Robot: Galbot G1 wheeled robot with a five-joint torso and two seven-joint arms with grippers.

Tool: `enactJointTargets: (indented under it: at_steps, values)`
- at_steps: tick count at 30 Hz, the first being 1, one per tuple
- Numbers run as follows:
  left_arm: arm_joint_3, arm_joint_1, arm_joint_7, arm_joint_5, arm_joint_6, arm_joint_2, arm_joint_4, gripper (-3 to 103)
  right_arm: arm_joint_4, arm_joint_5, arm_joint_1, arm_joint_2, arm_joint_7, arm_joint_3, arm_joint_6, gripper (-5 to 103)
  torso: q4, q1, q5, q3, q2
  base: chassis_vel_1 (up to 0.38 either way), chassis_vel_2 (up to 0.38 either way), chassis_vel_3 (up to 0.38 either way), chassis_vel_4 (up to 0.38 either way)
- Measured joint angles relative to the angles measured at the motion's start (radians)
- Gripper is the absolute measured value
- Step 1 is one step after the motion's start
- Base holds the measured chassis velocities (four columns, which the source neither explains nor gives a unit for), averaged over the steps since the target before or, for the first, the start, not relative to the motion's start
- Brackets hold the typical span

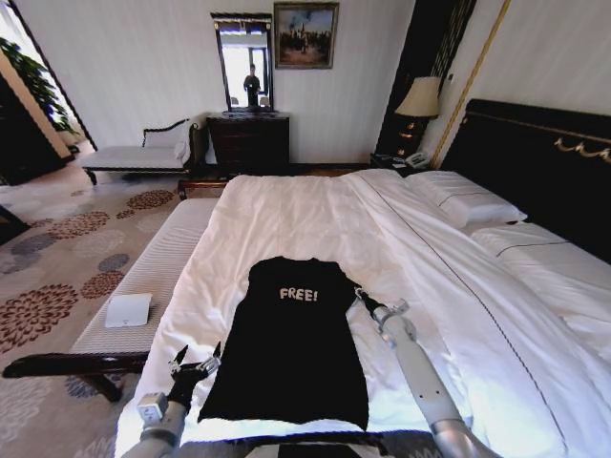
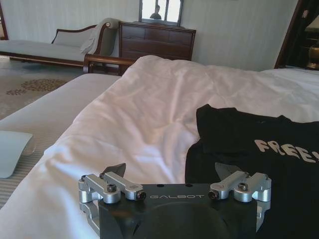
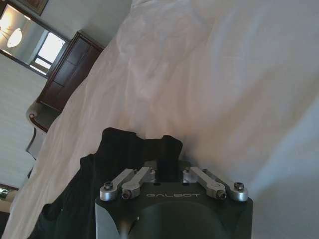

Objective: Fold the clothes on the bed.

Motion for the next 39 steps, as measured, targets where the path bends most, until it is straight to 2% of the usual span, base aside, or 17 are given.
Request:
enactJointTargets:
  at_steps: [3, 6, 8, 14, 19, 24, 39]
  values:
    - [-0.001, -0.001, 0.0, -0.001, -0.002, 0.0, 0.003, 100, 0.0, -0.009, 0.0, -0.003, 0.0, -0.003, 0.0, 17, 0.0, 0.0, -0.0001, 0.0, 0.0, 0.0, 0.0, 0.0, 0.0]
    - [-0.004, -0.001, 0.0, -0.005, -0.005, -0.001, 0.002, 100, 0.0, -0.023, 0.002, -0.006, 0.0, -0.009, 0.004, 3, 0.0, 0.0, 0.0, 0.0, 0.0, 0.0, 0.0, 0.0, 0.0]
    - [-0.007, -0.001, 0.0, -0.007, -0.007, -0.001, 0.002, 100, 0.0, -0.03, 0.005, -0.007, 0.0, -0.011, 0.007, 1, 0.0, 0.0, 0.0, 0.0, 0.0, 0.0, 0.0, 0.0, 0.0]
    - [-0.019, -0.001, 0.003, -0.018, -0.017, 0.002, 0.004, 100, 0.002, -0.069, 0.011, -0.009, 0.0, -0.022, 0.019, 0, 0.0, 0.0, 0.0, 0.0, 0.0, 0.0, 0.0, 0.0, 0.0]
    - [-0.026, -0.002, 0.007, -0.023, -0.023, 0.001, 0.005, 100, 0.011, -0.093, 0.014, -0.009, 0.015, -0.016, 0.064, 0, 0.0001, 0.0, 0.0, 0.0, 0.0, 0.0, 0.0, 0.0, 0.0]
    - [-0.041, 0.006, 0.016, -0.028, -0.031, 0.0, 0.005, 100, 0.024, -0.109, 0.003, -0.018, 0.019, -0.005, 0.079, 0, 0.0001, 0.0, 0.0, 0.0, 0.0, 0.0, 0.0, 0.0, 0.0]
    - [-0.054, 0.009, 0.018, -0.035, -0.033, 0.001, 0.001, 100, 0.045, -0.127, -0.018, -0.025, 0.038, 0.039, 0.082, 0, 0.0001, 0.0, 0.0, 0.0, 0.0, 0.0, 0.0, 0.0, 0.0]
